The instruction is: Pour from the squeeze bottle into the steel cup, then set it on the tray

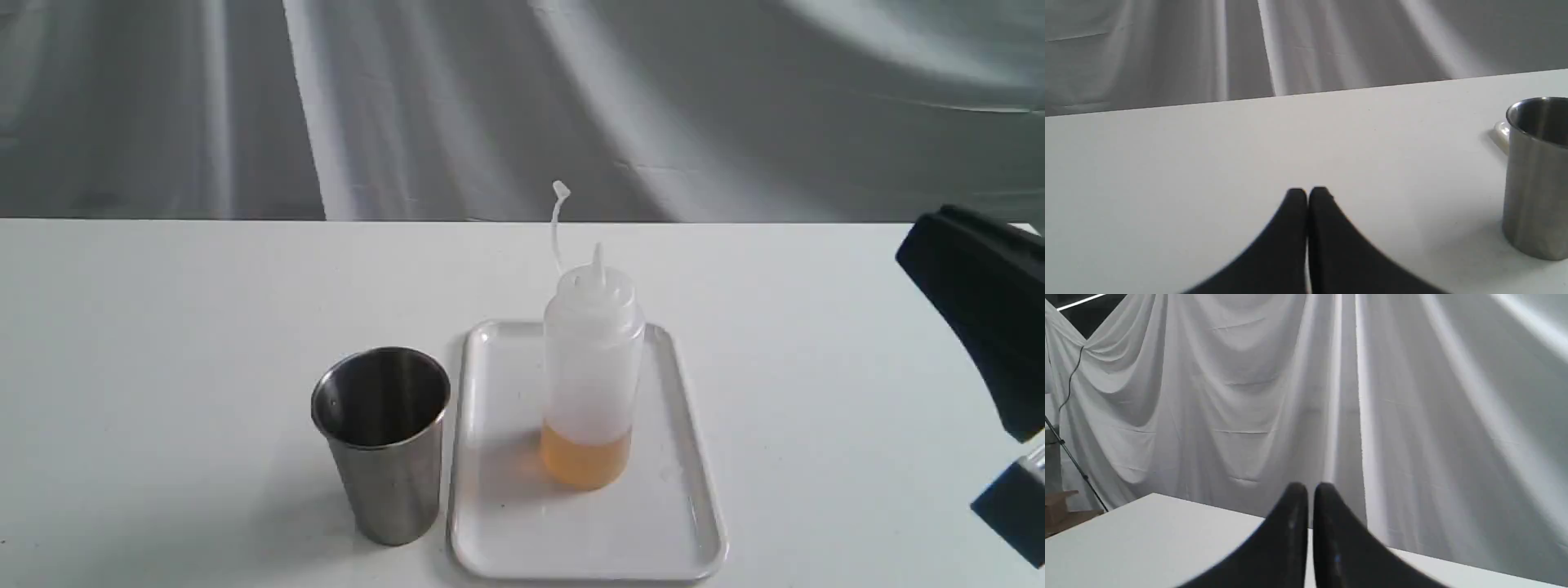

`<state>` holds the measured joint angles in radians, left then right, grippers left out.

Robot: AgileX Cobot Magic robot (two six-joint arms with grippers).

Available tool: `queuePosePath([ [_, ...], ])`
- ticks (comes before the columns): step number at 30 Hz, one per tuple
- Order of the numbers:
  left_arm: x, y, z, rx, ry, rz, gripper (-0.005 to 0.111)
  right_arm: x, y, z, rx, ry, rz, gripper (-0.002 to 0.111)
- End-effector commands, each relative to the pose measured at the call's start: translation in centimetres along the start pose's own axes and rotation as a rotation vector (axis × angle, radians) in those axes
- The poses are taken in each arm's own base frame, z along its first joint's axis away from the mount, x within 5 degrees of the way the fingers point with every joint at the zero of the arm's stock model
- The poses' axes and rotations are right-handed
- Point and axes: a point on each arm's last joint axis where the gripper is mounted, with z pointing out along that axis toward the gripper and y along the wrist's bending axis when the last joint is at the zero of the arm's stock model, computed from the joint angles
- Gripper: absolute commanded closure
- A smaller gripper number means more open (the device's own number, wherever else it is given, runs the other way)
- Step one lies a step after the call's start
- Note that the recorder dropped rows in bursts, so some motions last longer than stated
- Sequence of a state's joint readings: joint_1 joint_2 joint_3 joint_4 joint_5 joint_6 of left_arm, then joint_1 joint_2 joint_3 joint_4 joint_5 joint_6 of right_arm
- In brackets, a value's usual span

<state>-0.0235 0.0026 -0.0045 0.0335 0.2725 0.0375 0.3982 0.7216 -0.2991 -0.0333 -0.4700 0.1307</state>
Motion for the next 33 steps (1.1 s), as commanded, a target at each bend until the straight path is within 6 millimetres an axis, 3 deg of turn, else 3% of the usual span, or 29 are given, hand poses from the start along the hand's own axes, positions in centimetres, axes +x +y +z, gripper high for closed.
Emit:
queuePosePath([
  [1,0.1,0.0,0.0,-0.001,-0.005,-0.002,0.107,0.0,0.1,-0.2,-0.007,-0.007,0.029,0.108],
  [14,0.1,0.0,0.0,-0.001,-0.005,-0.007,0.107,2.4,-0.3,-0.4,0.034,0.258,0.026,0.108],
  [26,0.1,0.0,0.0,-0.001,-0.005,-0.002,0.107,0.3,-0.1,-2.3,0.025,0.121,0.026,0.108],
  [33,0.1,0.0,0.0,-0.001,-0.005,-0.002,0.107,0.0,-1.6,-4.9,0.189,0.166,0.019,0.108],
])
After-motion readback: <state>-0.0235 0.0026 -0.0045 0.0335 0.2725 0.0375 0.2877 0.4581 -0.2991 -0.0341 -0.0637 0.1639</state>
